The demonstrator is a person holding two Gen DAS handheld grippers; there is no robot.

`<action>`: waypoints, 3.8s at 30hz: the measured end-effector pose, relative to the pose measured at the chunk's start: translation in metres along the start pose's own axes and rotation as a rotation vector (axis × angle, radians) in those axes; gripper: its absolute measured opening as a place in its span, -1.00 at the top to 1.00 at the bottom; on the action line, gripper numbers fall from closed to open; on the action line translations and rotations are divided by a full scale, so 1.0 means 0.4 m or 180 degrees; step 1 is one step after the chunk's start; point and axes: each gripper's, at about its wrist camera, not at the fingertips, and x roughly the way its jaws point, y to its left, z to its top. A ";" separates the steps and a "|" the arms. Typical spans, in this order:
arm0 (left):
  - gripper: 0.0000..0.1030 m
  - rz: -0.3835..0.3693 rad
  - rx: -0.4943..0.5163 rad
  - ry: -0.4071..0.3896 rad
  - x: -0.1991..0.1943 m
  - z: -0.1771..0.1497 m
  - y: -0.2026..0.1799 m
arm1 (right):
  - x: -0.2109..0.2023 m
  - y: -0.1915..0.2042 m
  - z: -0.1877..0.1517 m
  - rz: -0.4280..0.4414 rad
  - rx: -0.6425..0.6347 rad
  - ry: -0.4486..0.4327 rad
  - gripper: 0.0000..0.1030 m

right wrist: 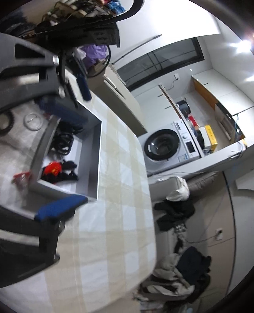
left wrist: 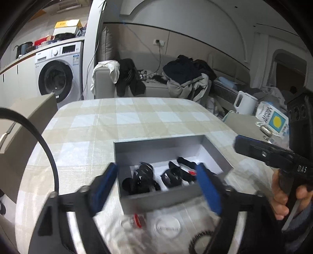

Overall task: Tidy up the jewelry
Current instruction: 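Lower both black clips into the grey box and open both tools, then grasp the clear plastic clip with red tab with the right tool, then lower the clear clip into the grey box and open the right tool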

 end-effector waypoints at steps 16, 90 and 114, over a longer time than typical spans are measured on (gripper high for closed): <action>-0.98 0.0310 -0.0196 0.0147 -0.009 -0.114 0.035 | 0.031 -0.018 -0.147 -0.0541 -0.0219 0.0804 -0.88; 0.55 0.0229 -0.0172 -0.0037 -0.057 -0.052 -0.005 | -0.082 -0.012 -0.079 -0.0059 -0.0092 0.0110 0.45; 0.55 0.0253 0.0077 -0.0274 -0.029 0.035 -0.047 | -0.039 0.006 0.065 0.0208 0.0149 -0.0037 0.45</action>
